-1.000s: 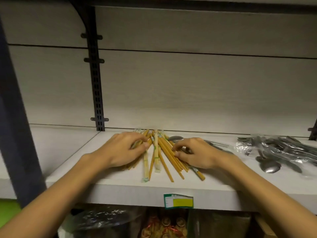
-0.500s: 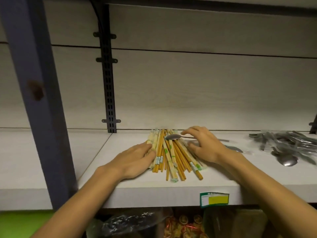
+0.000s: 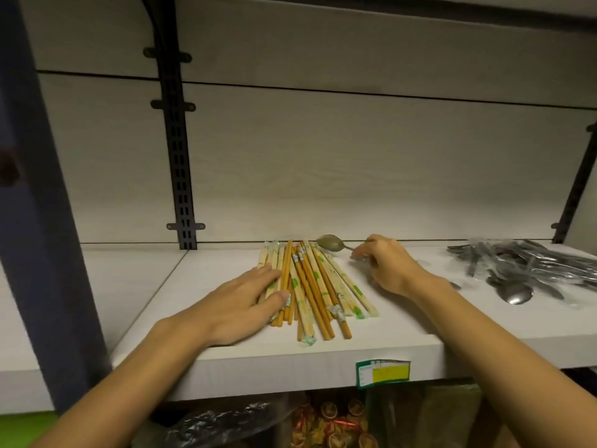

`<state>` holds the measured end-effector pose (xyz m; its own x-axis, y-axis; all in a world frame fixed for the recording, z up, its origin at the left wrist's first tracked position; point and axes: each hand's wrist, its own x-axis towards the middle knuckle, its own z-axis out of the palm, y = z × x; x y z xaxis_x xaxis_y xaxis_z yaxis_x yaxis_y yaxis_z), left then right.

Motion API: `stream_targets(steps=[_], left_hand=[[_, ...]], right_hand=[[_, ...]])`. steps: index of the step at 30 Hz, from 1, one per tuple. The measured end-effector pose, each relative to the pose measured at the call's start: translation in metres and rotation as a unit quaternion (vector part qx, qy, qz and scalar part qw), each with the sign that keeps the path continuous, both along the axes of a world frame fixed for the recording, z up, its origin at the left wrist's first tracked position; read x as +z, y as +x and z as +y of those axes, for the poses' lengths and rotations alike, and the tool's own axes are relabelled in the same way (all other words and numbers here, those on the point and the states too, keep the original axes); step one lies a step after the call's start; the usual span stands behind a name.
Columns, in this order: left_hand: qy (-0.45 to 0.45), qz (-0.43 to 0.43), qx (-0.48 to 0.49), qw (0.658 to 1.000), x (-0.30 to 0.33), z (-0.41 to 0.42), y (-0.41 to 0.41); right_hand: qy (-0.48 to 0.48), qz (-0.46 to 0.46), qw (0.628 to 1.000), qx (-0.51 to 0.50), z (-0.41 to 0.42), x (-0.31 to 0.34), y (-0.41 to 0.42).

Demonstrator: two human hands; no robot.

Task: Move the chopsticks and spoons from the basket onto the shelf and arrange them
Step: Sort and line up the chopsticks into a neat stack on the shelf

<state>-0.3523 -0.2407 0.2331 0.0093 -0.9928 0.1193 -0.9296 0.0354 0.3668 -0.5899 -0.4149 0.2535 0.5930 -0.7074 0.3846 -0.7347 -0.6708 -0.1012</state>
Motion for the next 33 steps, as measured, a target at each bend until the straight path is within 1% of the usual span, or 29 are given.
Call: stream_targets(steps=[2,4,6,8,10,11,12,14,15,17,18,20,23,26,27,29,31,33], left_hand=[[-0.010,0.022,-0.003,1.000,0.005,-0.001,-0.006],[-0.017,0.026,-0.004,1.000,0.010,-0.005,-0.015],[-0.005,0.007,-0.010,1.000,0.014,-0.011,-0.027],[0.021,-0.028,-0.015,0.999,0.014,-0.017,-0.041],[0.040,-0.054,-0.006,0.998,0.013,-0.021,-0.051],[0.040,-0.061,0.000,0.997,0.013,-0.022,-0.054],[0.037,-0.063,0.003,0.997,0.012,-0.023,-0.056],[0.030,-0.063,0.000,0.998,0.011,-0.023,-0.056],[0.029,-0.062,-0.004,0.998,0.010,-0.022,-0.055],[0.031,-0.066,-0.008,0.997,0.010,-0.022,-0.053],[0.031,-0.067,-0.007,0.997,0.009,-0.022,-0.052],[0.025,-0.063,-0.004,0.998,0.008,-0.020,-0.051],[0.010,-0.056,0.002,0.998,0.006,-0.017,-0.048],[0.000,-0.048,0.009,0.999,0.005,-0.016,-0.046],[-0.001,-0.046,0.012,0.999,0.005,-0.016,-0.046],[0.004,-0.049,0.019,0.999,0.005,-0.016,-0.045],[0.016,-0.059,0.025,0.998,0.004,-0.016,-0.045],[0.023,-0.066,0.032,0.997,0.004,-0.016,-0.045]], right_hand=[[-0.022,-0.012,0.999,-0.024,-0.010,0.002,-0.014],[-0.032,-0.015,0.997,-0.062,-0.022,0.001,-0.032],[-0.030,-0.007,0.995,-0.096,-0.031,0.000,-0.053],[-0.010,0.011,0.992,-0.126,-0.036,-0.001,-0.073],[0.008,0.042,0.989,-0.139,-0.036,0.000,-0.088],[-0.001,0.061,0.988,-0.139,-0.033,0.001,-0.091],[-0.025,0.073,0.988,-0.131,-0.029,0.002,-0.091],[-0.059,0.058,0.993,-0.078,-0.017,0.003,-0.083],[-0.043,0.047,0.997,-0.035,-0.011,0.003,-0.076],[0.049,0.051,0.996,0.046,-0.003,0.000,-0.060],[0.088,0.064,0.992,0.066,-0.003,-0.004,-0.054],[0.112,0.066,0.989,0.063,-0.013,-0.010,-0.051],[0.086,0.020,0.996,0.008,-0.031,-0.011,-0.060],[0.048,0.010,0.998,-0.027,-0.036,-0.010,-0.067],[0.035,0.000,0.999,-0.016,-0.031,-0.008,-0.065],[0.032,-0.043,0.998,0.039,-0.010,-0.003,-0.053],[0.069,-0.081,0.989,0.105,0.022,0.001,-0.033],[0.108,-0.078,0.977,0.168,0.055,0.003,-0.014]])
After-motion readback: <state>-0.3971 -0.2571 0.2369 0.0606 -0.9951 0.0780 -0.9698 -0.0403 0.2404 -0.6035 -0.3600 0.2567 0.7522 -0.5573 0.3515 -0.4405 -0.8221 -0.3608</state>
